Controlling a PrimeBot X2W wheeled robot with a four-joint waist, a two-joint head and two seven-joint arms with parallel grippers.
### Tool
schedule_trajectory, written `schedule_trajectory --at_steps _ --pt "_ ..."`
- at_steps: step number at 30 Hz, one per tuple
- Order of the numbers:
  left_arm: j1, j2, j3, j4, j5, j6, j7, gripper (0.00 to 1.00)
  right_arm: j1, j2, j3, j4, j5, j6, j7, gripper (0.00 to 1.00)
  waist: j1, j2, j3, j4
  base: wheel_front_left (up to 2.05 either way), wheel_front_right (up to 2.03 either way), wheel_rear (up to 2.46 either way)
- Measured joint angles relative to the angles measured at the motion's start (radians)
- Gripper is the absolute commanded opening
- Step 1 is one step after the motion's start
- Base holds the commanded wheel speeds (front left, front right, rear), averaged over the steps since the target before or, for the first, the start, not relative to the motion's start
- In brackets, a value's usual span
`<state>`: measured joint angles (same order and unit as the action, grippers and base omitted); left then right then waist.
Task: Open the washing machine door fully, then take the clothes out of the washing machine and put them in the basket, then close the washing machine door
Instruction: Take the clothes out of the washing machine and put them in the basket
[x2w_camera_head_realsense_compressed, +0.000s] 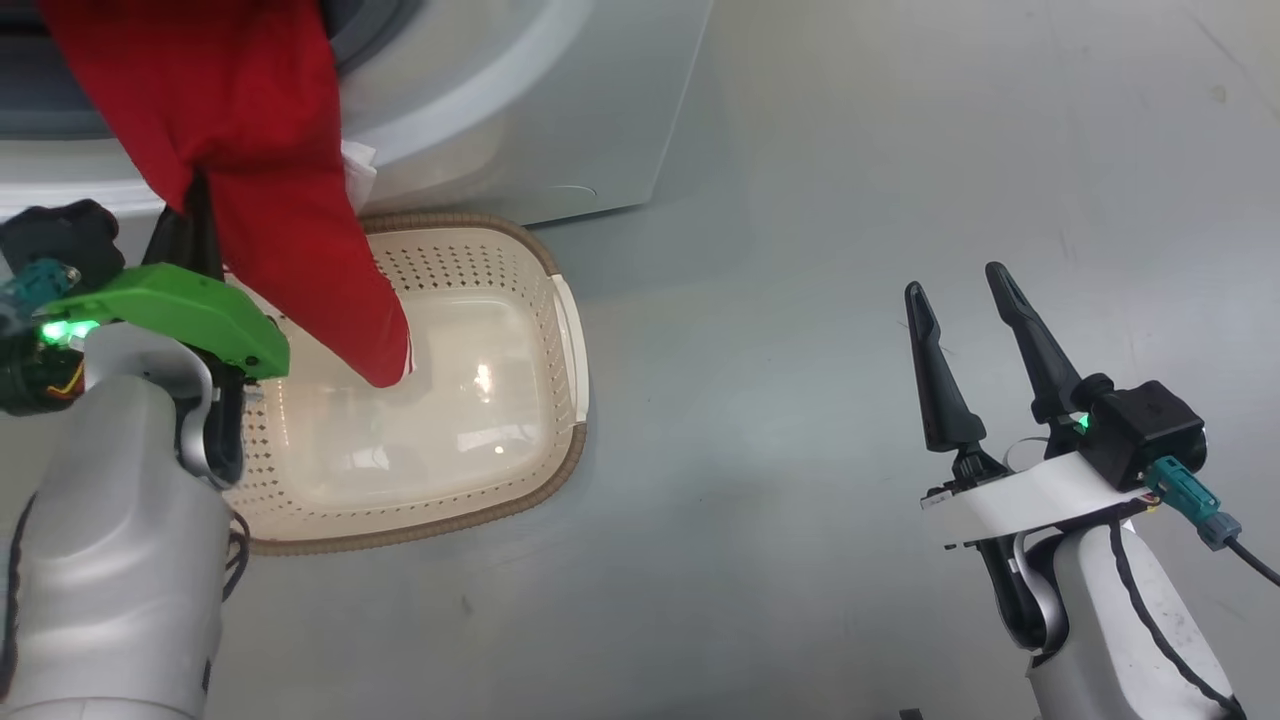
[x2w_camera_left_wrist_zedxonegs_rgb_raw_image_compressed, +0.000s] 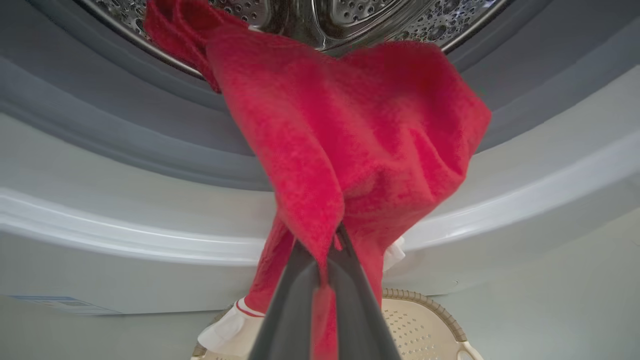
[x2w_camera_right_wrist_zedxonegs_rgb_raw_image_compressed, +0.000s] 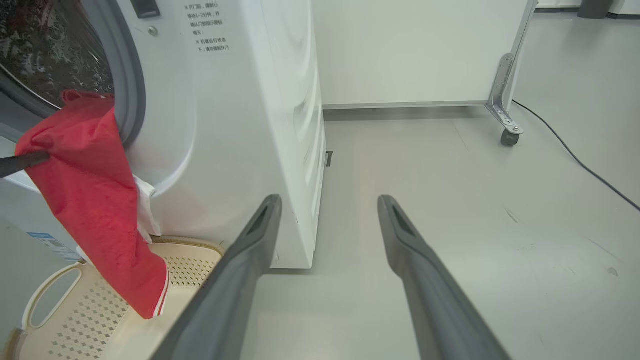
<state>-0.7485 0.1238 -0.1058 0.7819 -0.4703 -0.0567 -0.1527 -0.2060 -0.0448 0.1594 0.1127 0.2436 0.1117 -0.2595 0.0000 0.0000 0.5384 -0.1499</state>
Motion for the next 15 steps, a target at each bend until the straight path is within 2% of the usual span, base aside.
schedule_trajectory --at_steps 6,15 --pt "0.073 -0.024 -0.020 -0.033 0.009 -0.003 -0.091 0.00 0.012 -0.003 -0.001 0.016 -0.009 0.000 0.000 1.00 0.0000 0.0000 -0.042 0.026 0.00 0.00 0.00" --pt "0.146 -0.046 -0.025 -0.147 0.037 -0.003 -0.104 0.00 0.052 -0.012 -0.002 0.035 -0.018 0.000 0.000 1.00 0.0000 0.0000 -0.119 0.059 0.00 0.00 0.00"
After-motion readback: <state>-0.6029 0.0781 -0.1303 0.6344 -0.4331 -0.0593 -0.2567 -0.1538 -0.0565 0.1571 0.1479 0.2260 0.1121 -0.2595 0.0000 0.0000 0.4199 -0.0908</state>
